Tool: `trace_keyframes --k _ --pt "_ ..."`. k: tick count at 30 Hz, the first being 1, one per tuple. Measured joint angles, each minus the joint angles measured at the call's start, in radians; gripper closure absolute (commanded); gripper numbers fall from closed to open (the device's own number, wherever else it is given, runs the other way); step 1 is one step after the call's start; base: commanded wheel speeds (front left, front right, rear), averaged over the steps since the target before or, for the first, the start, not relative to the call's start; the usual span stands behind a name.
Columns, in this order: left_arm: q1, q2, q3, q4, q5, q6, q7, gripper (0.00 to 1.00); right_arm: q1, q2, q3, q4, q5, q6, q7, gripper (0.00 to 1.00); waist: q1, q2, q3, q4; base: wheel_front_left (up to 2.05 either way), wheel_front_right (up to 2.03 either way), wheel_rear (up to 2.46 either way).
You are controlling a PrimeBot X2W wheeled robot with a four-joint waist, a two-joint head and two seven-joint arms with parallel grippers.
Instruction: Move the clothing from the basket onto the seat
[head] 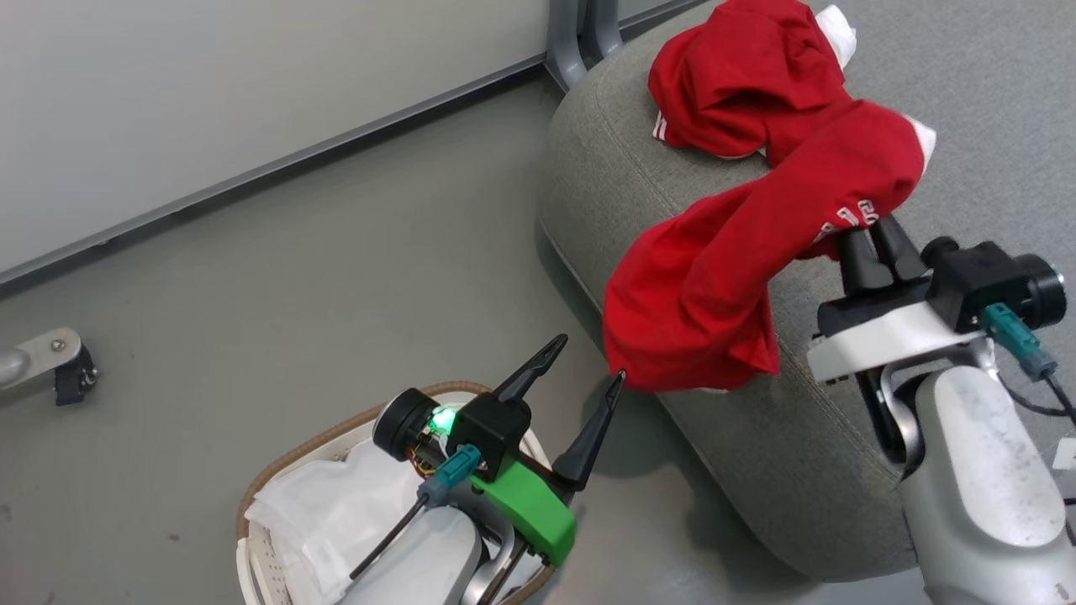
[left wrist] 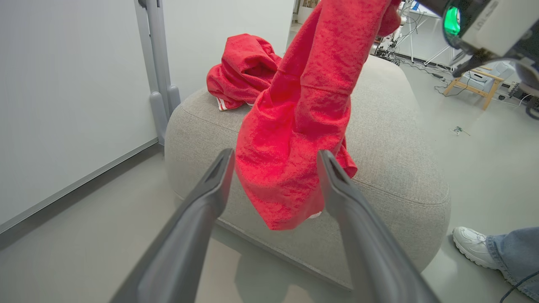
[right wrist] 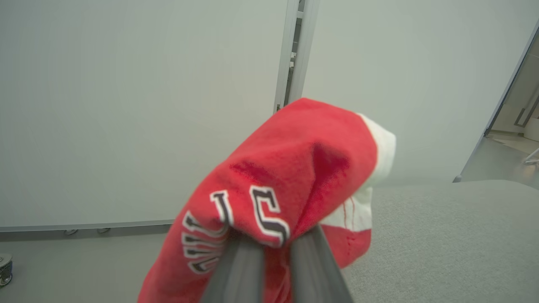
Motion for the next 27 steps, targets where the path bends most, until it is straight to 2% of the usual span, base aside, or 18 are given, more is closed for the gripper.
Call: trace_keyframes --k 6,13,18,23,27 --pt "-0.02 0.009 -0.006 -0.002 0.006 0.0 0.0 0.0 -0.14 -0.081 -0.07 -0.025 -0.012 0.0 0.0 1.0 0.0 0.0 0.046 -0.004 0.0 0.0 0.0" --pt "-0.051 0.024 -0.008 -0.02 0.03 0.0 0.0 0.0 -0.349 -0.271 -0.163 -0.02 -0.039 0.0 0.0 1.0 0.0 0.0 0.098 0.031 0.0 0.0 0.0" --pt "-0.067 0.036 -0.01 -0.033 0.054 0.0 0.0 0.0 -0.473 -0.395 -0.254 0.027 -0.053 0.0 0.02 1.0 0.0 0.0 0.157 0.061 0.0 0.0 0.0" --pt "-0.102 0.055 -0.004 -0.048 0.081 0.0 0.0 0.0 -0.57 -0.463 -0.329 0.126 -0.051 0.0 0.045 1.0 0.0001 0.0 0.228 0.091 0.0 0.0 0.0" --pt "-0.12 0.058 0.016 -0.061 0.099 0.0 0.0 0.0 -0.583 -0.463 -0.366 0.233 -0.063 0.0 0.034 1.0 0.0001 0.0 0.29 0.118 0.0 0.0 0.0"
